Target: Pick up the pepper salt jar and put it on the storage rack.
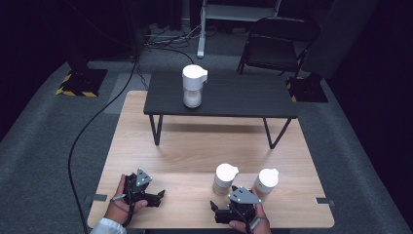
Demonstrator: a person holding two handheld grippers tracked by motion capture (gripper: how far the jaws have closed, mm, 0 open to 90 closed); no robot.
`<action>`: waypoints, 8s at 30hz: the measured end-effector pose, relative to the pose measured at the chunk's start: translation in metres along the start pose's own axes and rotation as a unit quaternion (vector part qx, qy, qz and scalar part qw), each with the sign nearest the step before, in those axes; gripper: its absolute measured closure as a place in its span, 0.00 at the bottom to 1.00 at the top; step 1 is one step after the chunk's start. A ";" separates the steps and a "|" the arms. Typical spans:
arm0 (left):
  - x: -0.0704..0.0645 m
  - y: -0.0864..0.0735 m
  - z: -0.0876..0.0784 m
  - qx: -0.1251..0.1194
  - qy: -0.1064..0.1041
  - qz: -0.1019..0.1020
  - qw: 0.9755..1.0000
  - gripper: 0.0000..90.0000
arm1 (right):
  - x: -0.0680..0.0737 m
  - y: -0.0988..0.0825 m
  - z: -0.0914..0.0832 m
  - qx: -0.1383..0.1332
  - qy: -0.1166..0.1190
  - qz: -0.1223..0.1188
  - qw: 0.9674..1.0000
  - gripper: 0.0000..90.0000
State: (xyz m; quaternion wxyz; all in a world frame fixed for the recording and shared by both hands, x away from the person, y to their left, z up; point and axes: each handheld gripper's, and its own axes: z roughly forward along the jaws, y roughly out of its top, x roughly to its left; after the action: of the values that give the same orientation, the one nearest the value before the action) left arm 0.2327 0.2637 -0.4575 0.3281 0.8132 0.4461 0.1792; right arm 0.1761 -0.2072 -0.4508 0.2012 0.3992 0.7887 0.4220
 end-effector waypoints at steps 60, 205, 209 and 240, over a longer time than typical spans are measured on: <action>0.000 0.000 0.000 0.000 -0.005 0.003 1.000 0.00 | 0.008 -0.008 0.033 -0.100 -0.048 0.029 0.993 0.33; 0.001 0.001 0.000 0.001 -0.008 0.005 1.000 0.00 | -0.108 0.233 0.054 -0.205 -0.103 0.057 0.972 0.33; 0.001 0.001 0.000 0.001 -0.008 0.005 1.000 0.00 | -0.109 0.231 0.057 -0.204 -0.106 0.059 0.971 0.33; 0.002 0.000 0.000 0.001 -0.010 0.007 1.000 0.00 | -0.103 0.231 0.066 -0.182 -0.098 0.051 0.977 0.31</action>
State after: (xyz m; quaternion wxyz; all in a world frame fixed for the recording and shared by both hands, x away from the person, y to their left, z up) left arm 0.2341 0.2650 -0.4574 0.3303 0.8184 0.4371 0.1734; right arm 0.3872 -0.1809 -0.2992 0.3250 0.4350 0.6536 0.5272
